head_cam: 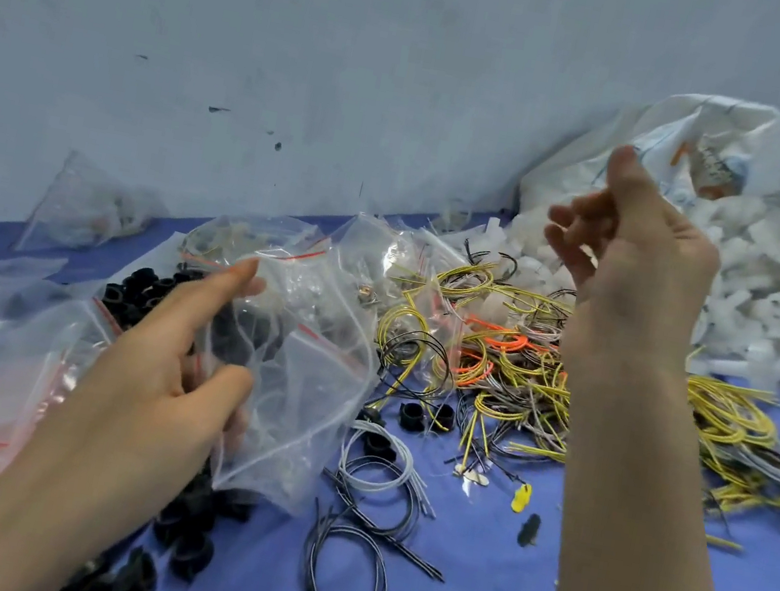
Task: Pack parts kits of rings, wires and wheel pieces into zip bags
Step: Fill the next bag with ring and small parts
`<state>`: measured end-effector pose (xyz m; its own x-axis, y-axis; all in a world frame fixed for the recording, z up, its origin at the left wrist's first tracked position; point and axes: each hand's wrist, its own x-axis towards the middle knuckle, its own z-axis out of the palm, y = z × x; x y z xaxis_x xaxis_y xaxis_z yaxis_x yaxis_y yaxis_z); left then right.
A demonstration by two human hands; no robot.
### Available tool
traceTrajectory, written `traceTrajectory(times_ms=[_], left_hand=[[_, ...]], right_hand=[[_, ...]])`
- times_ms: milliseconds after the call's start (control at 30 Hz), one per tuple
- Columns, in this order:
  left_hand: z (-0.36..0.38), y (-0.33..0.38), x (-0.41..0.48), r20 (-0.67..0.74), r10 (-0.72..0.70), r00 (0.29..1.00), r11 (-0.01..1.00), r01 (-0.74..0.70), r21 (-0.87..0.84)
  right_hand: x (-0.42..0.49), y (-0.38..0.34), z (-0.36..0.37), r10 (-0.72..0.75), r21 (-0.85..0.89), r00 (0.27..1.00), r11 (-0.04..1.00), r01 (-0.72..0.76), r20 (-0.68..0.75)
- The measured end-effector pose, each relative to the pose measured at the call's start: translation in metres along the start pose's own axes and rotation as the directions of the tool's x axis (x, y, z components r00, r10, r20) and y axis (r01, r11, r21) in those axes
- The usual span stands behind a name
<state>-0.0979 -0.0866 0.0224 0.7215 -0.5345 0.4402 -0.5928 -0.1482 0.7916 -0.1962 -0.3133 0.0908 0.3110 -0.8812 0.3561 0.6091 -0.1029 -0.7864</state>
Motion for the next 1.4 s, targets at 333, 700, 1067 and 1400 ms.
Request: traceTrajectory(times_ms=[333, 700, 1067, 1400], left_hand=[[-0.002, 0.001, -0.001, -0.034, -0.056, 0.998, 0.997, 0.054, -0.050], [0.002, 0.001, 0.002, -0.070, -0.162, 0.984, 0.982, 0.154, -0.107], [-0.026, -0.011, 0.009, -0.119, -0.277, 0.953, 0.955, 0.261, -0.140], [-0.022, -0.019, 0.012, -0.092, -0.246, 0.965, 0.943, 0.216, -0.254]], right_hand=[[0.043, 0.077, -0.051, 0.495, 0.188, 0.850, 0.866, -0.464, -0.180], [0.038, 0.130, -0.052, 0.744, 0.286, 0.668, 0.639, -0.715, 0.009], [0.076, 0.114, -0.043, 0.231, -0.801, 0.969, 0.594, -0.069, 0.087], [0.094, 0.124, -0.087, 0.460, -0.766, 0.743, -0.186, 0.615, 0.486]])
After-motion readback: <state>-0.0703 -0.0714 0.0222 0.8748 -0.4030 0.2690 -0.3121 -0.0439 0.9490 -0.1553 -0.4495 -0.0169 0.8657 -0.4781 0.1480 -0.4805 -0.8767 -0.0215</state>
